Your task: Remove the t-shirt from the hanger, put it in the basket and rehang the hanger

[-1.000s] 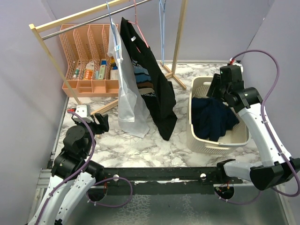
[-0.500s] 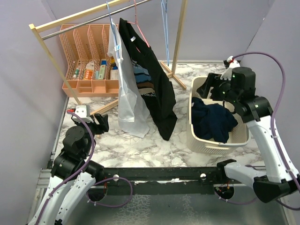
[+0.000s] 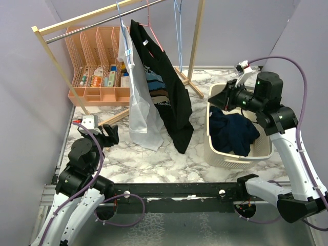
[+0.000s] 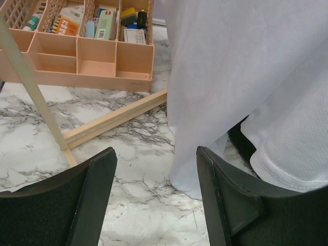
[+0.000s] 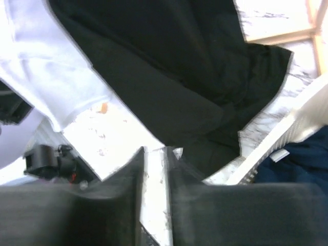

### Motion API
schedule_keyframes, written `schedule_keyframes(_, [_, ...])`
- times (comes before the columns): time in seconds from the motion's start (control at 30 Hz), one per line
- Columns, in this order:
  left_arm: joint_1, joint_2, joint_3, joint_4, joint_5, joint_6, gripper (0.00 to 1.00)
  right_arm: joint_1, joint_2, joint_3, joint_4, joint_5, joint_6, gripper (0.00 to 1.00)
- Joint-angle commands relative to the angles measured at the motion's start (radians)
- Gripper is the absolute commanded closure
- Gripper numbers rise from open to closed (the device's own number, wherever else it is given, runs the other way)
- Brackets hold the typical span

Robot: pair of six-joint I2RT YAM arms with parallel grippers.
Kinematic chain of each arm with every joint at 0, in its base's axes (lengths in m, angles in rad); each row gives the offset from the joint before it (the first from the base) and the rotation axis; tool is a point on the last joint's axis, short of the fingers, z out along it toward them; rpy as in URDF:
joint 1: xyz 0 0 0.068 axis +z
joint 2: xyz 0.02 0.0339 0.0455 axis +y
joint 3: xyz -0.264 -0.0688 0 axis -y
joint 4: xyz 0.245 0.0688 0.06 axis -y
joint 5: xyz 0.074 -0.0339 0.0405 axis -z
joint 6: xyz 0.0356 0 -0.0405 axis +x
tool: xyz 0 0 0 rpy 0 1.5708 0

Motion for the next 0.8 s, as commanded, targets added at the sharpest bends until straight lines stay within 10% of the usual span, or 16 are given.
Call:
schedule_keyframes(0.0, [-0.003, 0.002, -0.002, 0.011, 0.001, -0.01, 0.34, 0.001, 0.041, 0.139, 0.079, -0.189, -0.01, 0.53])
schedule_keyframes(0.13, [-0.004, -0.01, -0.001, 0.007, -0.014, -0.013, 0.34, 0.003, 0.084, 0.274, 0.077, -0.142, -0.004, 0.33])
schedule_keyframes(0.77, [-0.004, -0.019, -0.001, 0.005, -0.024, -0.014, 0.34, 0.336, 0.702, 1.083, -0.191, 0.346, -0.143, 0.4])
